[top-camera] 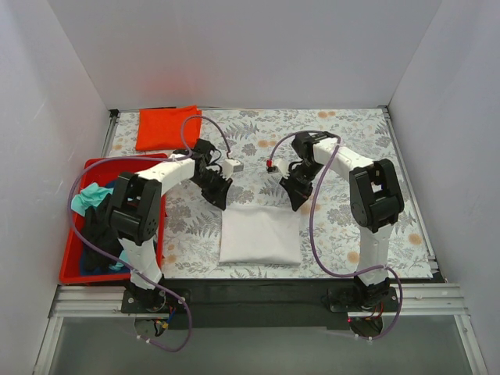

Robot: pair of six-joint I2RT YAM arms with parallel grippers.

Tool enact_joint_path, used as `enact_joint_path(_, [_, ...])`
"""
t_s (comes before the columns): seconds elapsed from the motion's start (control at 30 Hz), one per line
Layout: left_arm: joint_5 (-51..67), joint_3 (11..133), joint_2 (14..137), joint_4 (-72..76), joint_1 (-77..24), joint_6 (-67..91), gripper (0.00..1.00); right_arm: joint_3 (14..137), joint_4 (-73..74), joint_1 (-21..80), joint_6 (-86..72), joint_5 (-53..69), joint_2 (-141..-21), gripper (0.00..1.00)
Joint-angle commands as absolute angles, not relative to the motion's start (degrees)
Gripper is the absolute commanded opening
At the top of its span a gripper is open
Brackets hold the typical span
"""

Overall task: Fold and stack the t-shirts
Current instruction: Fold the tshirt

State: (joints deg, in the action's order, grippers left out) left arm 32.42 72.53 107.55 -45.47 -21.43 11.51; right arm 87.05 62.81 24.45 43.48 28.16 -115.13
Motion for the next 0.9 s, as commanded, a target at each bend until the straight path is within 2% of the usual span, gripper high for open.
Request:
enact_joint_path(0.0, [32.08,74.10,105.73,-45.18,-18.55,10.99,0.00,90.87,63.72,24.61,43.07,28.04,-114.52,0.01])
enact_joint_path(0.3, [32.26,76.46,112.14,-40.09,-18.11,14.24,0.00,91.23,56.61,24.08,39.82,20.66,-121.45,0.01])
enact_joint_path(0.53, [26.82,79.80,118.03,-35.34,-18.02,16.17,0.00,98.34,52.73,22.42,36.83,17.05,-126.73,0.01])
enact_joint_path(0.73, [23.55,87.62,122.25,-34.27,-17.14,17.75,0.00,106.34,53.00,18.72,36.74,15.73,-129.02,0.01])
enact_joint_path(0.77, [23.64,89.02,122.60,-34.54,-17.05,18.10,0.01,107.22,53.00,18.55,36.74,15.82,-128.94,0.08])
enact_joint_path(0.8, [23.64,91.12,122.69,-34.98,-16.96,18.63,0.11,108.79,53.52,18.37,35.61,16.43,-128.07,0.18])
enact_joint_path(0.83, [24.60,91.75,122.09,-35.33,-16.53,20.37,0.16,109.68,54.31,18.20,34.99,18.61,-127.19,0.44])
enact_joint_path(0.87, [25.48,91.84,121.04,-35.42,-16.44,21.70,0.20,110.30,55.45,17.58,34.11,20.29,-126.05,0.53])
